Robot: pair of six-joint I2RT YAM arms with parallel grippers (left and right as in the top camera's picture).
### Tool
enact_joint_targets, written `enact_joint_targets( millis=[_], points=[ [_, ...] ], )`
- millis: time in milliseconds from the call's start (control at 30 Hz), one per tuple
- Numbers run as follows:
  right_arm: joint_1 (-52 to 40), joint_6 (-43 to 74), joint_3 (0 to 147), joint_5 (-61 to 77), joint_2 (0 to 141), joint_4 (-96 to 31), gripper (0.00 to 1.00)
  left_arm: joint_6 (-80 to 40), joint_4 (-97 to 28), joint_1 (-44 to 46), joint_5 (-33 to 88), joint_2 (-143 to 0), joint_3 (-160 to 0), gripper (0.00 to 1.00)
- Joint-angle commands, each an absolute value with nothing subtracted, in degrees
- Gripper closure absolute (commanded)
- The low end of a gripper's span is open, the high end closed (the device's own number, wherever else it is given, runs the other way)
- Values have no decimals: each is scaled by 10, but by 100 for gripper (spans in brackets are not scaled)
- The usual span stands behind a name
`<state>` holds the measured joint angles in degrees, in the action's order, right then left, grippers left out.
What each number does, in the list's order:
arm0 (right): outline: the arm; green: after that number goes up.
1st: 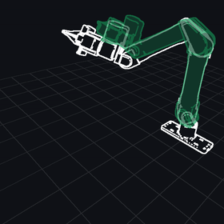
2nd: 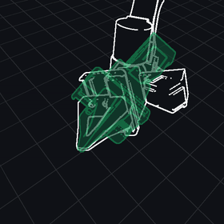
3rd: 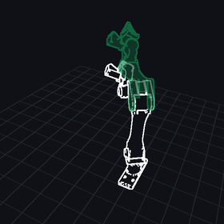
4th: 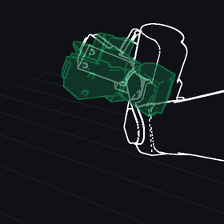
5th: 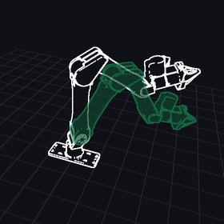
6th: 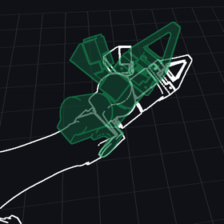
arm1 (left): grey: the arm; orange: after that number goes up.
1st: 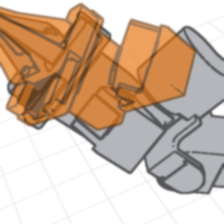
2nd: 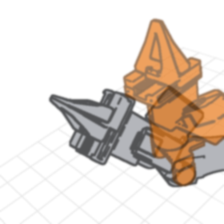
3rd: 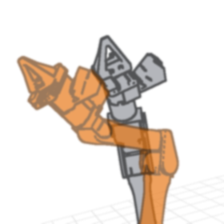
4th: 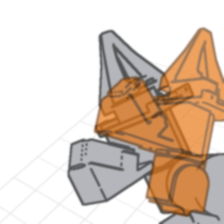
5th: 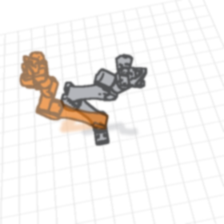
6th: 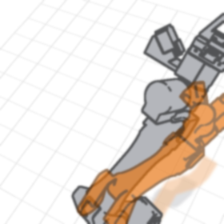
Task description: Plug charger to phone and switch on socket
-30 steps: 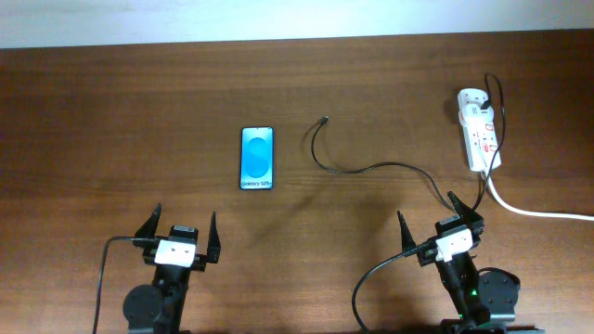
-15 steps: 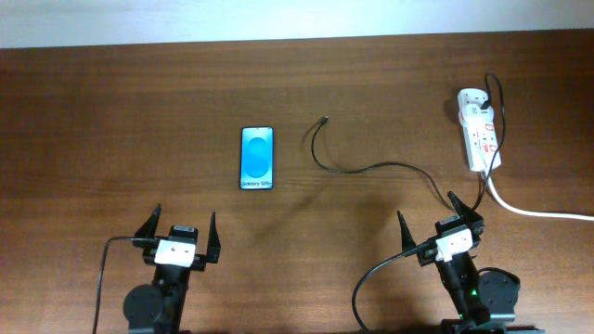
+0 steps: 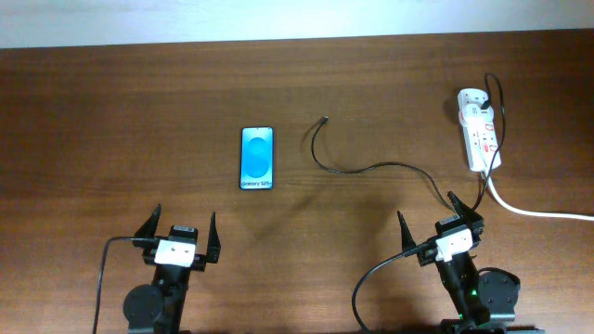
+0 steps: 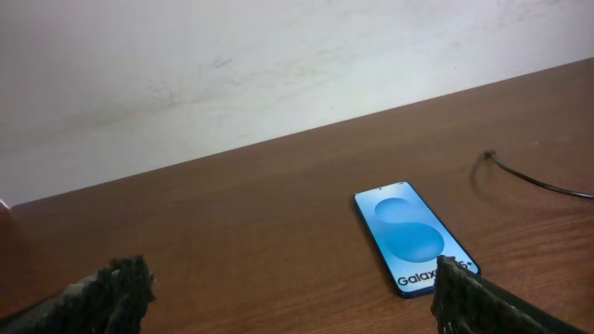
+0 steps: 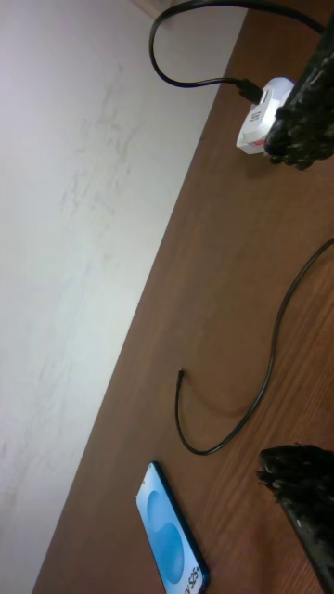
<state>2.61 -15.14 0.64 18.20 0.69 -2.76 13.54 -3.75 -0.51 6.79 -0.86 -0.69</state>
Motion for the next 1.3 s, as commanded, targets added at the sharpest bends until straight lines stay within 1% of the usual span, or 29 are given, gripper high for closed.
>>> enact_joint_targets(
  millis=[0, 1267],
  points=[
    [23, -145, 3, 179, 8, -30, 2, 138, -41, -9, 62, -10, -5, 1],
    [23, -145, 3, 179, 8, -30, 2, 138, -41, -9, 62, -10, -5, 1]
  ],
)
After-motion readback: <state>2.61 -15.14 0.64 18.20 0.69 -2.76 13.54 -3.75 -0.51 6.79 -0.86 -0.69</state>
